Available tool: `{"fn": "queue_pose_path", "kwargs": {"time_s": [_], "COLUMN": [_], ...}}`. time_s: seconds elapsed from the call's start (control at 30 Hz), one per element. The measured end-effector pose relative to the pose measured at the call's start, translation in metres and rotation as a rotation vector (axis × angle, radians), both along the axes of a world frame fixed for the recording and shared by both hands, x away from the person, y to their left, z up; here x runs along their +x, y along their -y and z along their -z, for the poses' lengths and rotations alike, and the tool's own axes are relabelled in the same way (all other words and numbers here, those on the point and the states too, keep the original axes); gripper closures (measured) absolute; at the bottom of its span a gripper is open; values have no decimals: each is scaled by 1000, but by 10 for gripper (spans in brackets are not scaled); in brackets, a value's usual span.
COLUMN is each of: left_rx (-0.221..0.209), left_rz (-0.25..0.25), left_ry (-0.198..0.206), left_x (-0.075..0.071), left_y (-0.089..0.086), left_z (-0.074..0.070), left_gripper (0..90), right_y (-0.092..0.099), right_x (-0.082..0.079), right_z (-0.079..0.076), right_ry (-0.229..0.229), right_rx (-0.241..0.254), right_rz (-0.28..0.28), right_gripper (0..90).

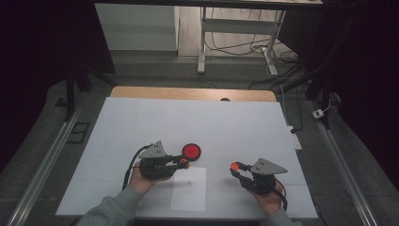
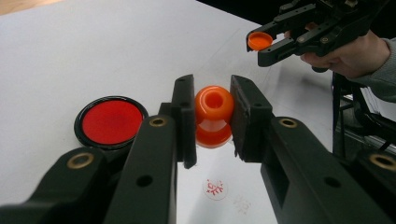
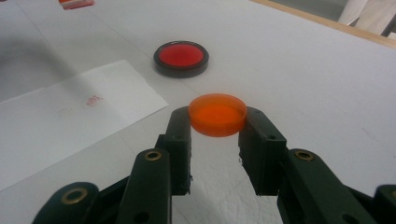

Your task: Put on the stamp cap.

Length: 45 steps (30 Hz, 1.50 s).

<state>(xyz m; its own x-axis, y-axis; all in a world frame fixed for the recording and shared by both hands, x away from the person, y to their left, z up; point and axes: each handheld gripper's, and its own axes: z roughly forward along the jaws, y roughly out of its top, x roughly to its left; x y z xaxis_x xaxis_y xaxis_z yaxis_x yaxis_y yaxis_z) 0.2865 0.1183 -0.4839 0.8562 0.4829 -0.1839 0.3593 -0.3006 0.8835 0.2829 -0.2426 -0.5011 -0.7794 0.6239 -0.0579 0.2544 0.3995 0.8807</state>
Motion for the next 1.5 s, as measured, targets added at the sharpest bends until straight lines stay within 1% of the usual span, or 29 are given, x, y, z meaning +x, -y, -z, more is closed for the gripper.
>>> {"fn": "queue_pose_path", "kwargs": {"time_s": [0.07, 0.2, 0.3, 0.4, 0.5, 0.53, 0.67, 0.9, 0.93, 1.2, 1.23, 1.3, 1.37, 1.4, 1.5], "left_rx": [3, 5, 6, 7, 7, 7, 8, 9, 9, 2, 2, 1, 0, -2, -9], "left_rz": [3, 4, 7, 7, 7, 6, 7, 9, 10, 16, 16, 16, 17, 17, 21], "left_ry": [0, -2, -3, -3, -5, -6, -6, -8, -8, -11, -12, -11, -11, -12, -15], "left_x": [0, 0, 0, 0, 0, 0, 1, 1, 1, 1, 0, 0, 0, 0, 0], "left_y": [1, 2, 2, 2, 2, 3, 3, 5, 5, 6, 6, 6, 7, 7, 8], "left_z": [0, 1, 1, 1, 1, 1, 2, 2, 2, 2, 2, 2, 2, 2, 1], "left_gripper": [724, 724, 724, 724, 725, 724, 725, 725, 724, 725, 725, 724, 724, 724, 725], "right_y": [-2, -9, -14, -20, -25, -27, -34, -47, -49, -61, -62, -65, -67, -68, -72], "right_x": [0, 1, 1, 1, 1, 2, 2, 2, 1, 1, 1, 1, 1, 0, 0], "right_z": [0, 0, 0, 2, 2, 3, 4, 5, 5, 8, 8, 9, 9, 9, 9], "right_ry": [0, 0, 0, -1, 0, -1, -8, -11, -10, -10, -8, -9, -9, -13, -9], "right_rx": [-7, 0, -13, -9, -21, -8, -21, -21, -28, -32, -40, -27, -42, -36, -38], "right_rz": [-6, -17, -25, -42, -51, -58, -75, -103, -104, -131, -131, -141, -145, -149, -158], "right_gripper": [645, 645, 645, 645, 645, 645, 645, 645, 644, 644, 644, 644, 644, 644, 644]}}
